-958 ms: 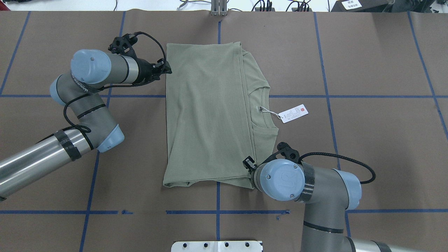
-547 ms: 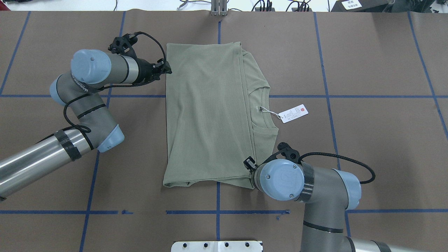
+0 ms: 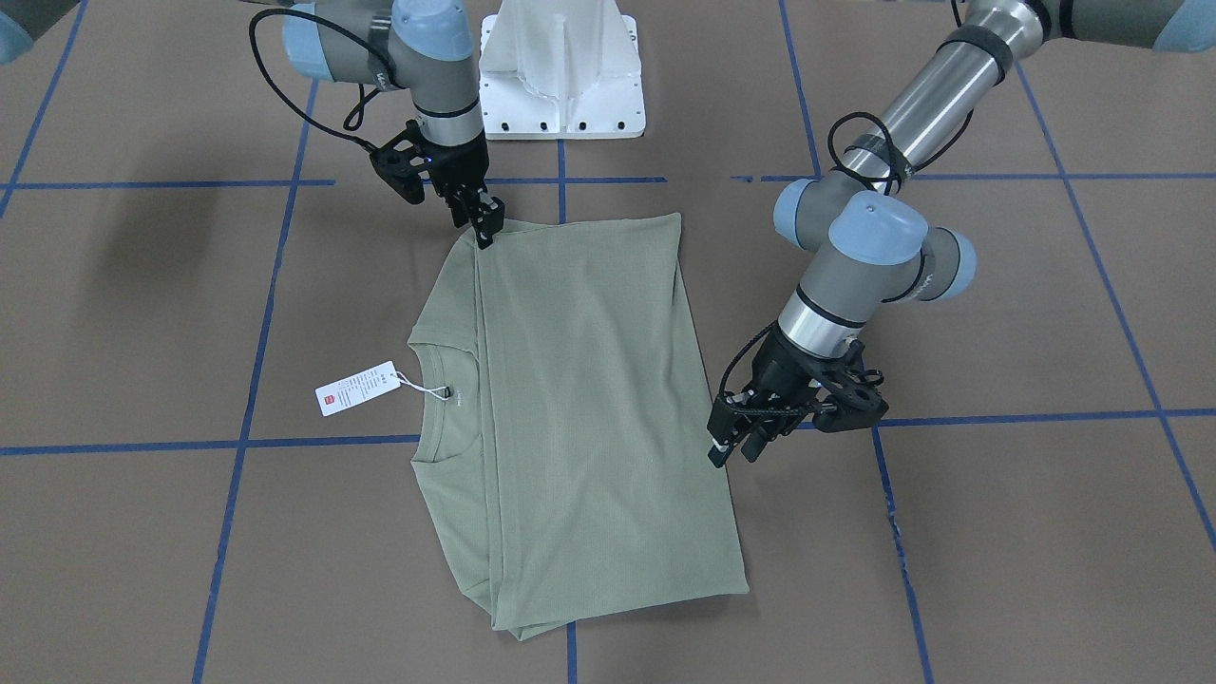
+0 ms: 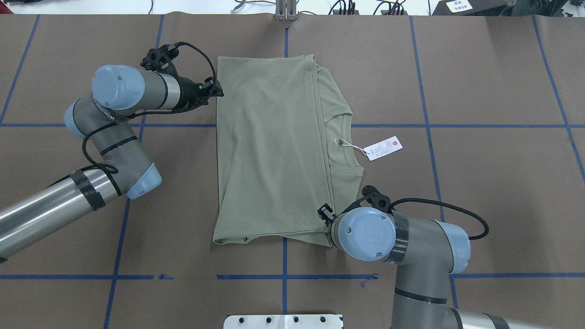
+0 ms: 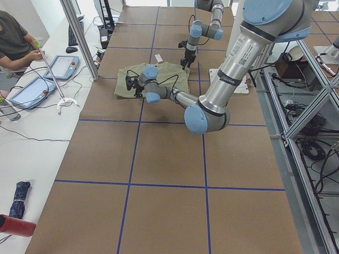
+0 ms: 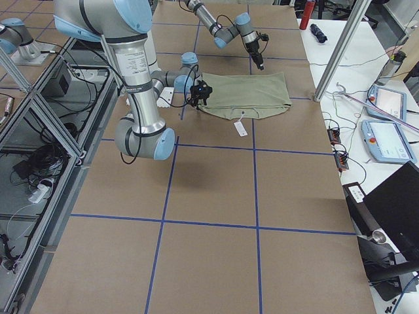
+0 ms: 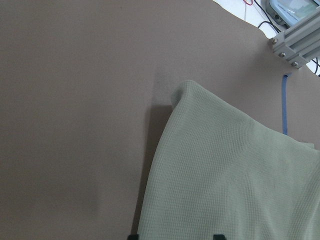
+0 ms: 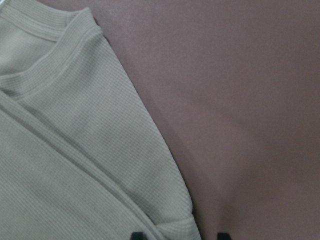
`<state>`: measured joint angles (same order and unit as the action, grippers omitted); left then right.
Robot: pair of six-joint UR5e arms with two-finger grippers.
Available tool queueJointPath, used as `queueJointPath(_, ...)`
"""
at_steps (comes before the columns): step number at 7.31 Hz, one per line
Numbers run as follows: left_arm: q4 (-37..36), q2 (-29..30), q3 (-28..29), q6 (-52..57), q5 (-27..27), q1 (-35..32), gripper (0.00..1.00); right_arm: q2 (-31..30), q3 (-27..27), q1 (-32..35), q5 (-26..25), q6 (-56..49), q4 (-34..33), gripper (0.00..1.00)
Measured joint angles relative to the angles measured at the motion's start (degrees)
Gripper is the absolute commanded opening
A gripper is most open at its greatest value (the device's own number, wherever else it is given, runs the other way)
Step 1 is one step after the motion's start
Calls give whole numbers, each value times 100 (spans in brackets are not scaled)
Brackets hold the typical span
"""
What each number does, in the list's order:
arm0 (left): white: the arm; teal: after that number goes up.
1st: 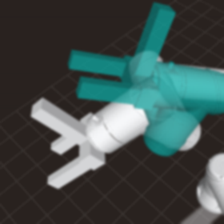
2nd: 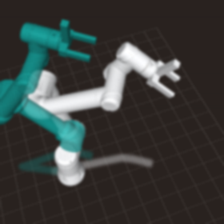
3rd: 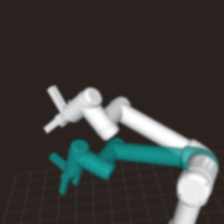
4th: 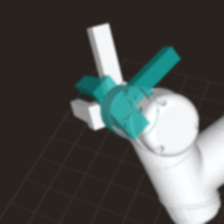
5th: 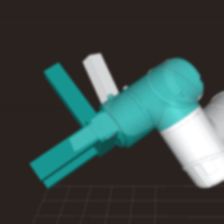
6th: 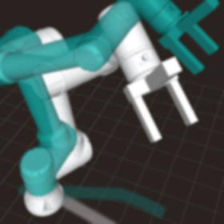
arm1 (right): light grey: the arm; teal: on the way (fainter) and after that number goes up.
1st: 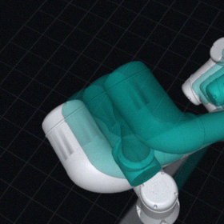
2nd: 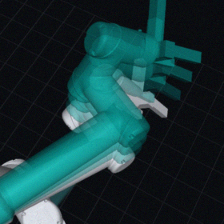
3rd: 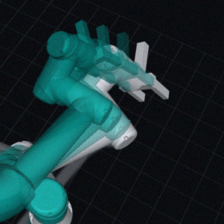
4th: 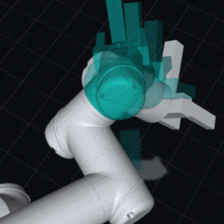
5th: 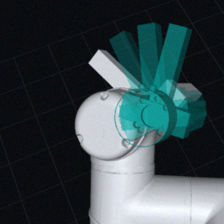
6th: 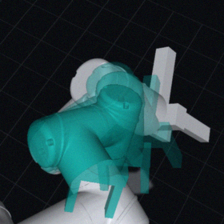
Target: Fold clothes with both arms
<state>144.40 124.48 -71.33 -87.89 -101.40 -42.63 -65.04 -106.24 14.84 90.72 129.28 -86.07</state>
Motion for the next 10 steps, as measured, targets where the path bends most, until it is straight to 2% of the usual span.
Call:
queueJointPath(7,0,-111,-123,-207,7,23,58,121,-12,123,7,0,24,0)
queueJointPath(10,-452,-492,-1087,-943,23,402,58,66,-167,139,30,10,-36,0)
